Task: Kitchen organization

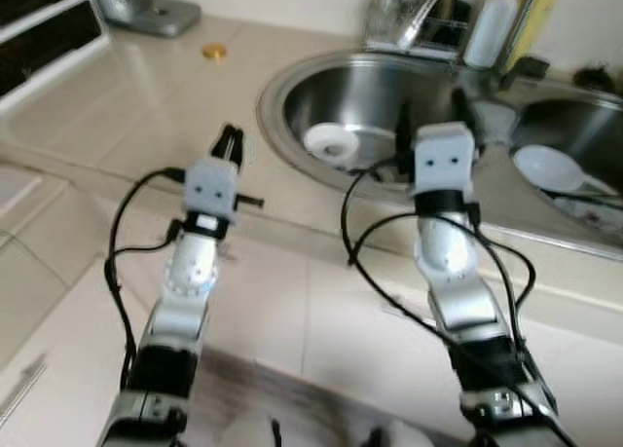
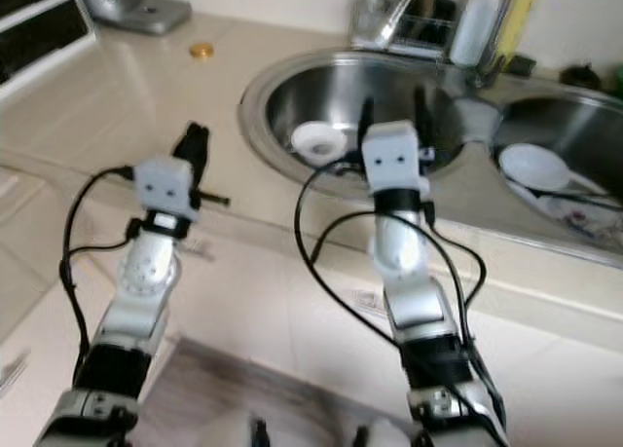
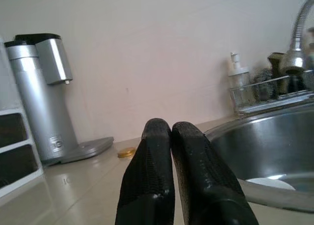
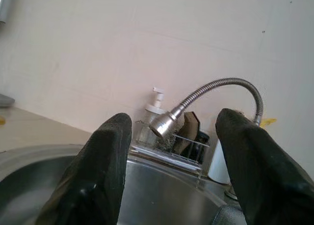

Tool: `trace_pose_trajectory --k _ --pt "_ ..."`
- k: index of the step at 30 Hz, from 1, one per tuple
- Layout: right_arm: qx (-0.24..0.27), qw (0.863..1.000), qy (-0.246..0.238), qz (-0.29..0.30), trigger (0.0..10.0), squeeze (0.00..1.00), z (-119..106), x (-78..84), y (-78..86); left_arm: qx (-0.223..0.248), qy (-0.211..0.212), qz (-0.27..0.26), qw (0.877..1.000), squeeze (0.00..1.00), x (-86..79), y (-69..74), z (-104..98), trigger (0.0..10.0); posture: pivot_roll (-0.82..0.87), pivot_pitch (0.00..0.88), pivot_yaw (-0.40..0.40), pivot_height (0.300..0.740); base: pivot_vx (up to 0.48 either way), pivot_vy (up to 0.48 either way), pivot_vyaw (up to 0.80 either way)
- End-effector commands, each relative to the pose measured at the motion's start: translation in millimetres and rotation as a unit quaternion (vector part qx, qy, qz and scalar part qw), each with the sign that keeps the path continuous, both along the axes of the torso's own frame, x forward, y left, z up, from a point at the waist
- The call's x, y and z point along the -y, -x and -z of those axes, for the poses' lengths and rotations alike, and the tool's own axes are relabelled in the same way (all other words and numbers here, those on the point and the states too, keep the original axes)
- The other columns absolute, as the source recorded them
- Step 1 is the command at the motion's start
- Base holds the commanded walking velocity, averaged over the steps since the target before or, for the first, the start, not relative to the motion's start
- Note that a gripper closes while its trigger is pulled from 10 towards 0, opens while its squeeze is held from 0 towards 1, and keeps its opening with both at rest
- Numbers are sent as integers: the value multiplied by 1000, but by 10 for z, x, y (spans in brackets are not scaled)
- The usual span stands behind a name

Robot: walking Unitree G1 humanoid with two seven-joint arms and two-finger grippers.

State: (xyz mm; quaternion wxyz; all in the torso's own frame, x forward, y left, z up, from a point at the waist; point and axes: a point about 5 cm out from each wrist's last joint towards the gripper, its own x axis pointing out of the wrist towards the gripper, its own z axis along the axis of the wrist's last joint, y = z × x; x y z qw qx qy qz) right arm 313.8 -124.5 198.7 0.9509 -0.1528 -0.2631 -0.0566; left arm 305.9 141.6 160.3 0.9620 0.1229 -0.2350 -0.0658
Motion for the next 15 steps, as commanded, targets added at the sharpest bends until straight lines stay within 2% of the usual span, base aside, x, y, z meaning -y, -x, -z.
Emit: trace_pose_trajectory --k 1,15 --pt "2 1000 -3 12 10000 0 -15 63 1 11 -3 15 1000 0 82 1 -52 10000 168 0 -33 740 0 480 0" --pt "2 1000 -3 12 10000 0 -15 63 1 11 -3 15 1000 0 82 1 -52 10000 168 0 -33 740 0 480 0"
